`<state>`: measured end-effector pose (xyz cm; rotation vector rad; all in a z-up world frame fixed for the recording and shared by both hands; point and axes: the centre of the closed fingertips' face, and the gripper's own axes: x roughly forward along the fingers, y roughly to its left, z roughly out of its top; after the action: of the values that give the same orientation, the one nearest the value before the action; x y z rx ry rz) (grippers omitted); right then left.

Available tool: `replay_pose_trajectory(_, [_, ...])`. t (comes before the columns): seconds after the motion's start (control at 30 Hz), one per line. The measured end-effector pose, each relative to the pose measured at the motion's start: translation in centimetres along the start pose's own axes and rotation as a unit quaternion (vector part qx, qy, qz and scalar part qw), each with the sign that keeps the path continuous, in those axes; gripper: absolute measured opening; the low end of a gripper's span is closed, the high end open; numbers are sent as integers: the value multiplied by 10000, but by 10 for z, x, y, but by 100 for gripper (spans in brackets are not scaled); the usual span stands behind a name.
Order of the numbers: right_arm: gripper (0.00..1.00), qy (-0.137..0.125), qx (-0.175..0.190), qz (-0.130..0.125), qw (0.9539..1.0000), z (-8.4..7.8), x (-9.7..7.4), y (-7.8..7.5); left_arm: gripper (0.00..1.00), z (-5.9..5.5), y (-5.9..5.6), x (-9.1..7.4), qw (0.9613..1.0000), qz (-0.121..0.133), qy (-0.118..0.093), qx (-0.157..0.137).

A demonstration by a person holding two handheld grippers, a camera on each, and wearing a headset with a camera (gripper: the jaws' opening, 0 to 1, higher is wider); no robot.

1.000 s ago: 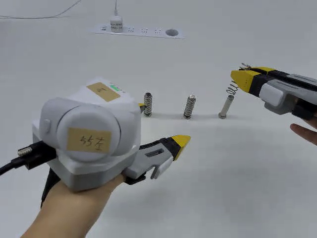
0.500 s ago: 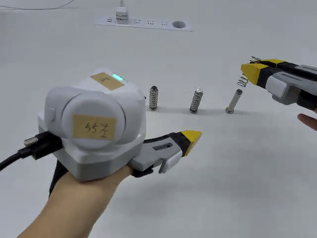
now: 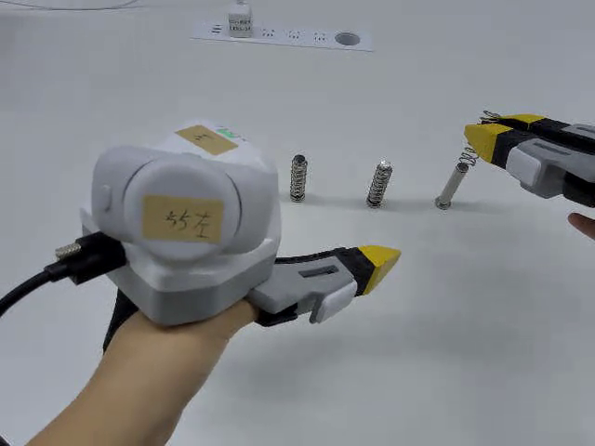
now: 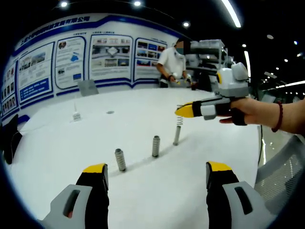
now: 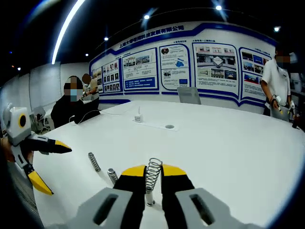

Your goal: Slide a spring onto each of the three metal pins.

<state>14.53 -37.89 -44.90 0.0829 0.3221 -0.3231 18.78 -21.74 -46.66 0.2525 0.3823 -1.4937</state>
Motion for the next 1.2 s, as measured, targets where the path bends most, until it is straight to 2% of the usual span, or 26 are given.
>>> replay_pose_trajectory(0.6, [13, 91, -73, -29, 9999, -12, 3, 2, 95, 1, 2, -1, 9999, 61, -5, -115])
replay_pose_trajectory(1.03, [13, 125, -383, -109, 9991, -12, 0, 11, 96, 2, 2, 0, 9999, 59, -31, -92])
replay_pose_trajectory(1.2, [12, 221, -502, -127, 9984, -17, 1, 13, 96, 4, 2, 0, 9999, 66, -73, -80])
